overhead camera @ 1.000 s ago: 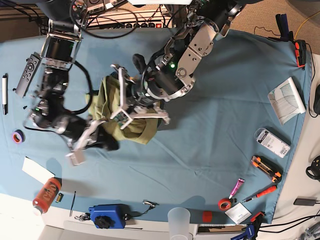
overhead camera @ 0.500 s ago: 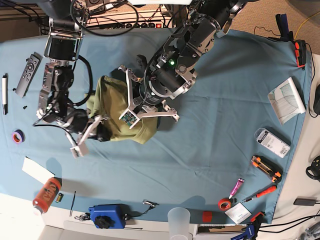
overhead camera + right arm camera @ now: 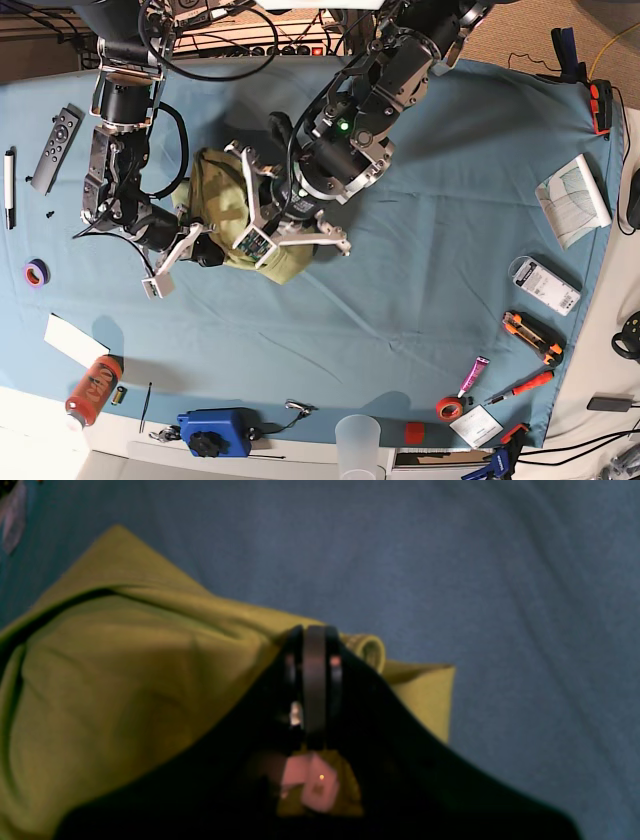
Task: Layout the t-shirt on the table in an organized manner, then fold the t-shirt properly
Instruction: 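Press and tuck the folded bundle with both grippers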
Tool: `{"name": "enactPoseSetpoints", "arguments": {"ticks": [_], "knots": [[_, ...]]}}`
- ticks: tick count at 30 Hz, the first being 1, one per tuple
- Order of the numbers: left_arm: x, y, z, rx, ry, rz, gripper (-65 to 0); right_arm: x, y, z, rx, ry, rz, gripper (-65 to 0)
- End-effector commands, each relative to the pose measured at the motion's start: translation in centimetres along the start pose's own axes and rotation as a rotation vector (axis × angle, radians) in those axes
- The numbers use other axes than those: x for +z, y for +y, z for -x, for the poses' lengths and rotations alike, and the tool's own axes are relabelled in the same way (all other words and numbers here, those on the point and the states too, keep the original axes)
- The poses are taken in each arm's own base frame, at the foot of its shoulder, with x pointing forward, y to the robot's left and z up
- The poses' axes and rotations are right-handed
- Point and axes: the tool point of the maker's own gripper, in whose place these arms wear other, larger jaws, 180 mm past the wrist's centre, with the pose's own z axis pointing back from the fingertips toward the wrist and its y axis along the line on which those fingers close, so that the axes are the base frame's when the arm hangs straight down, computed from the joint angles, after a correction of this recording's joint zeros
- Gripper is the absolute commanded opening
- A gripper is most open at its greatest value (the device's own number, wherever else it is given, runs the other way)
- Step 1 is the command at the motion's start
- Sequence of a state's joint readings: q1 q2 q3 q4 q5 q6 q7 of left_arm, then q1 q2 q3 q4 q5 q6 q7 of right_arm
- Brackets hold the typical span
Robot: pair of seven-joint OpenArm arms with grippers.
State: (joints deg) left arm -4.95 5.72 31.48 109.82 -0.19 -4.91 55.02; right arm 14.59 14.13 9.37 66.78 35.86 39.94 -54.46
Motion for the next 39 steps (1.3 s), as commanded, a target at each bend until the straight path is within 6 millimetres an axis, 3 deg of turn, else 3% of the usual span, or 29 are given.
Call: {"name": "enactPoseSetpoints", "arguments": {"ticks": [1,6,12,14,16,22,25,28,31,36,39], "knots": [[-0.3,-0.2,-1.2,0.000,-0.045,0.006,-65.0,0.5,-0.4,-1.0,0.029,-0.001,0.016,-65.0],[-4.0,-0.1,2.3,-0.002,0.034,0.020,-65.0,0.5,-0.4,-0.8,0.029,0.006,0.016,-65.0],[-7.7,0.6,10.7,-0.010,0.298,0.029,-65.0,0.5,-0.4,-0.8,0.029,0.006,0.016,-65.0],[-7.9,0.8,12.3,-0.011,0.359,0.029,-65.0,0.5,-0.4,-0.9,0.029,0.005,0.016,-65.0],[-7.6,0.8,11.8,-0.011,0.371,0.029,-65.0,0.5,-0.4,-0.9,0.029,0.003,0.015,-65.0],[-5.4,1.1,4.1,-0.028,0.174,0.013,-65.0,0.9,0.5,-2.2,0.037,-0.037,-0.010,-65.0],[-4.7,1.3,2.2,-0.039,0.116,0.001,-65.0,1.5,1.0,-3.4,0.081,-0.053,-0.005,-65.0],[-4.9,2.0,2.6,-0.067,0.113,-0.033,-65.0,1.9,1.4,-4.4,0.111,-0.076,-0.002,-65.0],[-5.7,3.3,3.6,-0.053,0.121,-0.102,-65.0,1.9,1.5,-4.2,0.114,-0.061,-0.001,-65.0],[-7.2,3.2,8.1,-0.054,0.246,-0.090,-65.0,1.9,1.4,-3.6,0.111,-0.043,0.000,-65.0],[-7.3,3.1,9.2,-0.052,0.286,-0.089,-65.0,1.9,1.4,-3.8,0.111,-0.051,0.000,-65.0]]}}
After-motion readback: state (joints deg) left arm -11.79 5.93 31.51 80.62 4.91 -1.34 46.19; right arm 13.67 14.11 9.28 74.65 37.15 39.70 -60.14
